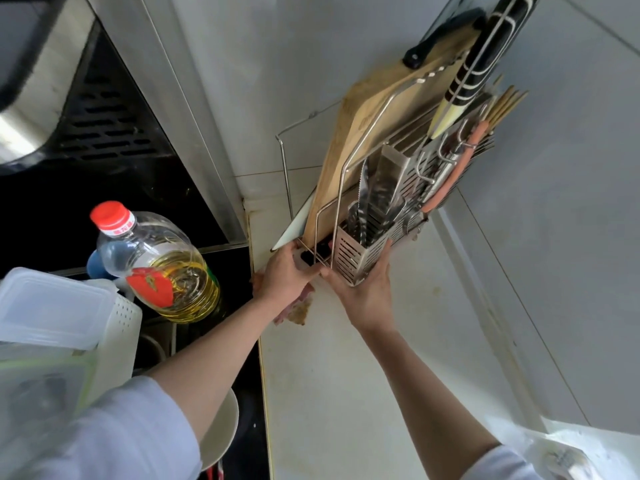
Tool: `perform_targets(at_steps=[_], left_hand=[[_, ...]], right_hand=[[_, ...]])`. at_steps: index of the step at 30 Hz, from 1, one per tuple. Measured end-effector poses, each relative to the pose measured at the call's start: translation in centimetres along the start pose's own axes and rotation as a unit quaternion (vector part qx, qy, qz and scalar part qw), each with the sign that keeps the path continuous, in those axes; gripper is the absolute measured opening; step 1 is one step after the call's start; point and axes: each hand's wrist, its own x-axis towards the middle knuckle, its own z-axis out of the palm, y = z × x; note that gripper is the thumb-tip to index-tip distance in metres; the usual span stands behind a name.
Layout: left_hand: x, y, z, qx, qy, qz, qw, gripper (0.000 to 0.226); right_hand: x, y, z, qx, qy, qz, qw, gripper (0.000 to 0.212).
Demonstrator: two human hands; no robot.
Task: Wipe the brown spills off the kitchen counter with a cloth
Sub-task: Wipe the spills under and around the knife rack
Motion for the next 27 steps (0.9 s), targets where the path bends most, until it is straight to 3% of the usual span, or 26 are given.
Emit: perform_targets(at_steps=[4, 10, 14, 20, 22, 24, 27], left_hand=[[-1.4, -0.1, 0.6, -0.005, -0.012, 0.009, 1.000, 0.085], [-5.6, 0.9, 3.2, 0.002, -0.046, 0.085, 0.995, 0.069], [-7.7, 1.4, 4.8, 0.042, -0.086, 0.102, 0.990, 0.079], [-8.9, 1.7, 5.0, 0.088, -0.142, 0.104, 0.980, 0.077], [-8.0, 1.7, 3.7, 0.132, -0.156, 0.128, 0.970, 0.067], [-6.5, 0.9, 1.9, 0.218, -0.135, 0.161, 0.953, 0.048], [-3.9, -2.0, -0.8, 0.347, -0.067, 0.125, 0.927, 0.031]], right_hand=[[-0.1, 1.1, -1.5, 0.022, -0.003, 0.011, 1.000, 0.120], [-1.4, 4.7, -6.7, 0.061, -0.027, 0.032, 0.997, 0.077], [-1.6, 7.7, -9.8, 0.030, -0.045, 0.071, 0.996, 0.069], [-3.6, 6.6, -10.7, 0.004, 0.004, 0.068, 0.998, 0.056], [-4.9, 6.4, -9.5, -0.020, 0.022, 0.081, 0.996, 0.060], [-6.6, 7.0, -7.4, -0.047, 0.002, 0.125, 0.991, 0.079], [-8.4, 8.2, -4.3, -0.207, -0.068, 0.203, 0.955, 0.113]])
